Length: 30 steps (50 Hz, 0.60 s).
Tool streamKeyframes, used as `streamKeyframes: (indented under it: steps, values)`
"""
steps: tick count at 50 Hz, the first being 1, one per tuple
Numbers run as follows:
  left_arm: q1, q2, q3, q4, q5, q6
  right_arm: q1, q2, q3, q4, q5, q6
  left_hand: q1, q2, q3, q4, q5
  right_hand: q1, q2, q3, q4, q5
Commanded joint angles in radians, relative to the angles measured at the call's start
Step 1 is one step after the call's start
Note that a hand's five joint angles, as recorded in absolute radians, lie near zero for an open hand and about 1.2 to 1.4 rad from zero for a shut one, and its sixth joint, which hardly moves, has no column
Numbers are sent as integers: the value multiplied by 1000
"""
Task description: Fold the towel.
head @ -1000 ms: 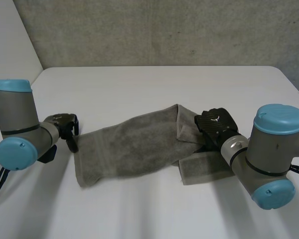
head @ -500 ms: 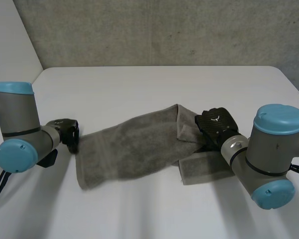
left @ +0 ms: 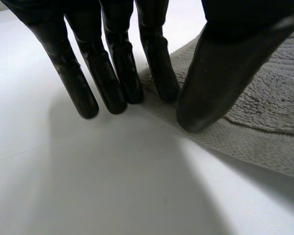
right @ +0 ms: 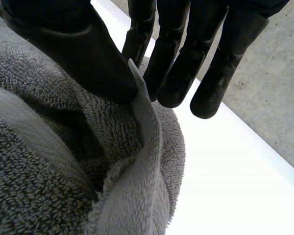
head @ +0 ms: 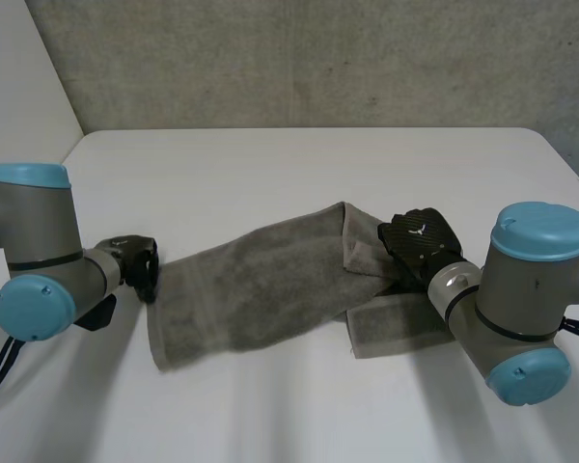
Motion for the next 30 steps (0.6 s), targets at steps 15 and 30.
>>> streamKeyframes:
  steps: [15, 30]
  values:
    - [2, 22, -16, 87, -1, -40, 5, 9, 1, 0, 3, -24, -277, -277, -288, -282, -283, -9, -17, -16, -18, -7]
    - [9, 17, -1, 110, 4, -106, 6, 21, 1, 0, 6, -55, -412, -412, -423, -418, -418, -9, -17, -16, -18, -7]
